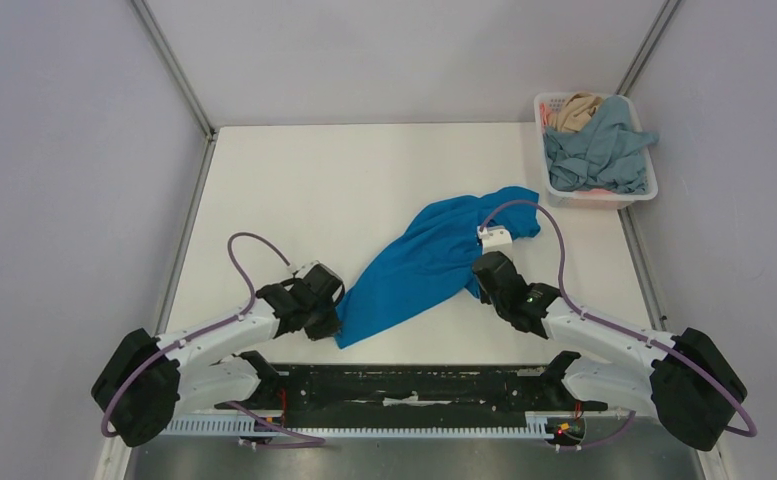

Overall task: Fold and stack the t-shirts
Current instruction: Flatten out the tshirt

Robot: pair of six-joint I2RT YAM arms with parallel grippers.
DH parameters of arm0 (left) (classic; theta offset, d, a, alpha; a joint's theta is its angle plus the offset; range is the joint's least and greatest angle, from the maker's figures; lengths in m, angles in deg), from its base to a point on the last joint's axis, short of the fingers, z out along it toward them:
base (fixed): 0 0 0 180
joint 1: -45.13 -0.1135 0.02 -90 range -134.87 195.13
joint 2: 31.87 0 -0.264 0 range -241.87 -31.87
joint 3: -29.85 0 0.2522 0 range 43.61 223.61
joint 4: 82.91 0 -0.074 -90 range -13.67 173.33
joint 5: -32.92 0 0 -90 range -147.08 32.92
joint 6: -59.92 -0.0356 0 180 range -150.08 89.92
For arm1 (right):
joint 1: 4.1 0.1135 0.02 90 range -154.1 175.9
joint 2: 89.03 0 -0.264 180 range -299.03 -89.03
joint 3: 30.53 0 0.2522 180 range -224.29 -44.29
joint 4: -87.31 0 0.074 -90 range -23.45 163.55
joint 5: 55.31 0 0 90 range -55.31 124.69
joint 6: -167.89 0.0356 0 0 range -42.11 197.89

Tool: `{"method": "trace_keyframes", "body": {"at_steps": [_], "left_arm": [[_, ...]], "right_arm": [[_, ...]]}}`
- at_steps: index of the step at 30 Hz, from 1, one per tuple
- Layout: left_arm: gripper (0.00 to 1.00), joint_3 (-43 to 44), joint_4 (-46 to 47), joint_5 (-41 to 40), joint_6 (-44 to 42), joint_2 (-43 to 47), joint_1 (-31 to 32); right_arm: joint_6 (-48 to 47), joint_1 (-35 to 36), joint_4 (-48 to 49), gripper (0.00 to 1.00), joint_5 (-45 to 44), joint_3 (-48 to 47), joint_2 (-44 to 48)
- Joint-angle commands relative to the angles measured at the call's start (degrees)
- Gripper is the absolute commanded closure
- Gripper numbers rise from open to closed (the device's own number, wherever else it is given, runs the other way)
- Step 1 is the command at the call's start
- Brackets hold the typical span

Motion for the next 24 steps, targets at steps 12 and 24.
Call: {"method": "trace_keyframes", "body": {"at_steps": [12, 24], "left_arm": [[0.98, 9.6, 4.5, -14.1, -4.2, 13.9, 0.2], [0.98, 40.5, 6.1, -22.2, -16.5, 16.0, 0.2]], "right_arm": [[-4.4, 0.0, 0.8, 1.00, -5.4, -7.2, 8.1], [-26.4, 0.0, 4.8, 1.00, 4.0, -31.8, 17.3]]}}
